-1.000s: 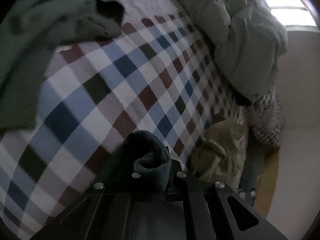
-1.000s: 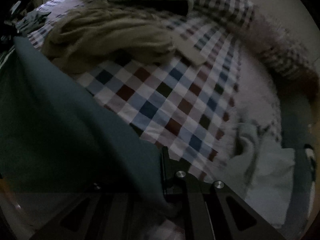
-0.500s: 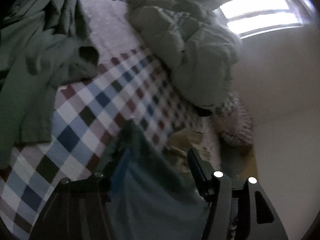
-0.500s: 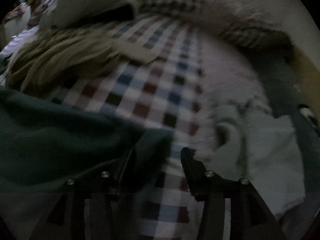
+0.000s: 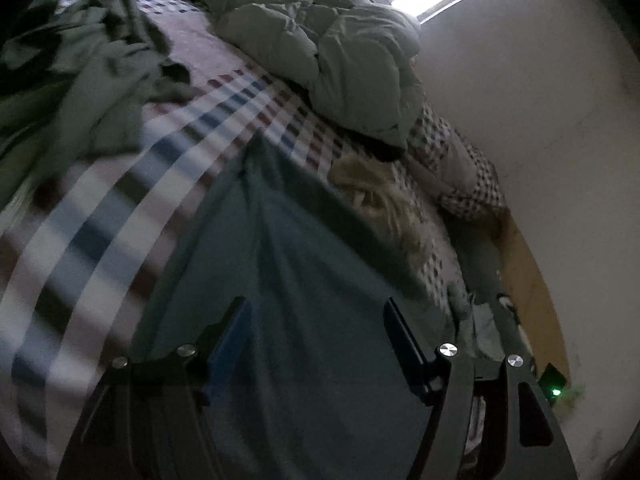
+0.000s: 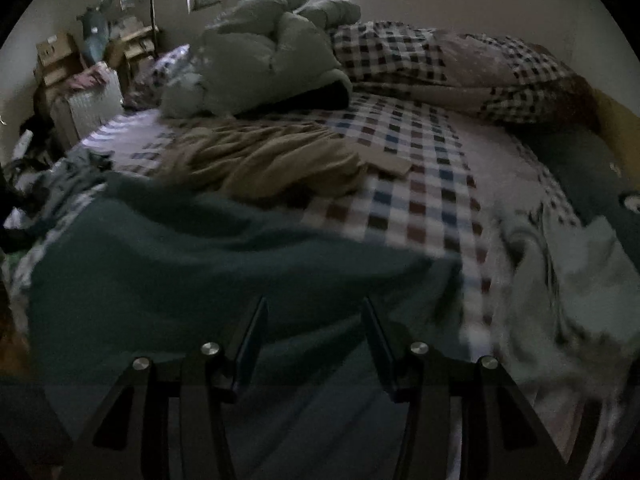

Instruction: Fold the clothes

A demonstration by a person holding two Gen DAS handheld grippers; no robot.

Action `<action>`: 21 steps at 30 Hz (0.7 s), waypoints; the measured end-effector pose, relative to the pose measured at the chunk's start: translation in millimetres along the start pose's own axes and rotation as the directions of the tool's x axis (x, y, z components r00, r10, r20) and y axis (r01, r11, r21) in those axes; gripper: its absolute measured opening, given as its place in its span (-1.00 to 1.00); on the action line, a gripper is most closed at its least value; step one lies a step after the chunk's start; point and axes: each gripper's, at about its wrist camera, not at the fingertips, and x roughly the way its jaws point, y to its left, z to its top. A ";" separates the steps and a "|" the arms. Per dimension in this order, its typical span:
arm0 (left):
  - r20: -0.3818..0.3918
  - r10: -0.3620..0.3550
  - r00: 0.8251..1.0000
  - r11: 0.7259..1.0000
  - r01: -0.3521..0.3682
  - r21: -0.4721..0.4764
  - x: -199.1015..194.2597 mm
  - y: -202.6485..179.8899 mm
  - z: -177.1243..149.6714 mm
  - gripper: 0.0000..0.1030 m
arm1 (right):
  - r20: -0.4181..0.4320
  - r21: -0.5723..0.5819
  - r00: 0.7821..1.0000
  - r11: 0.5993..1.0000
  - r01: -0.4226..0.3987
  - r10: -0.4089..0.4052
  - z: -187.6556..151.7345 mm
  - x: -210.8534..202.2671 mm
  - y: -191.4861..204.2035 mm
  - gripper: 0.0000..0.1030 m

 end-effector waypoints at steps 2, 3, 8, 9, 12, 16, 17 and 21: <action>0.007 0.004 1.000 1.000 -0.004 -0.004 -12.0 2.6 -20.5 0.41 | 0.006 0.026 1.000 1.000 -0.012 0.012 -21.4 -15.1 10.7 0.02; 0.010 0.010 1.000 1.000 -0.010 -0.017 -14.4 3.9 -26.3 0.42 | 0.012 0.035 1.000 0.999 -0.015 0.015 -32.9 -22.0 16.4 0.02; 0.001 0.007 1.000 0.997 -0.007 -0.080 -25.0 17.1 -60.4 0.42 | 0.036 0.052 0.999 0.999 -0.017 0.015 -71.0 -42.5 42.2 0.02; -0.004 0.011 1.000 0.997 -0.012 -0.078 -27.3 17.7 -65.8 0.42 | 0.036 0.031 0.999 0.999 -0.016 0.014 -75.1 -43.9 49.2 0.02; -0.005 0.030 1.000 0.998 -0.030 -0.052 -34.0 17.7 -79.3 0.42 | 0.048 -0.042 0.999 0.999 -0.012 0.014 -84.0 -50.2 68.2 0.02; 0.046 0.079 0.996 0.997 -0.079 -0.013 -49.1 19.1 -86.4 0.42 | 0.061 -0.138 0.998 0.990 -0.025 0.034 -103.9 -57.2 94.3 0.03; 0.071 0.102 0.992 0.995 -0.102 -0.003 -54.4 20.2 -86.5 0.42 | 0.052 -0.161 0.998 0.987 -0.028 0.037 -108.8 -55.9 101.0 0.03; 0.125 0.180 0.976 0.984 -0.177 -0.037 -75.1 39.8 -87.9 0.42 | 0.064 -0.286 0.998 0.958 -0.008 0.027 -118.7 -53.1 131.1 0.03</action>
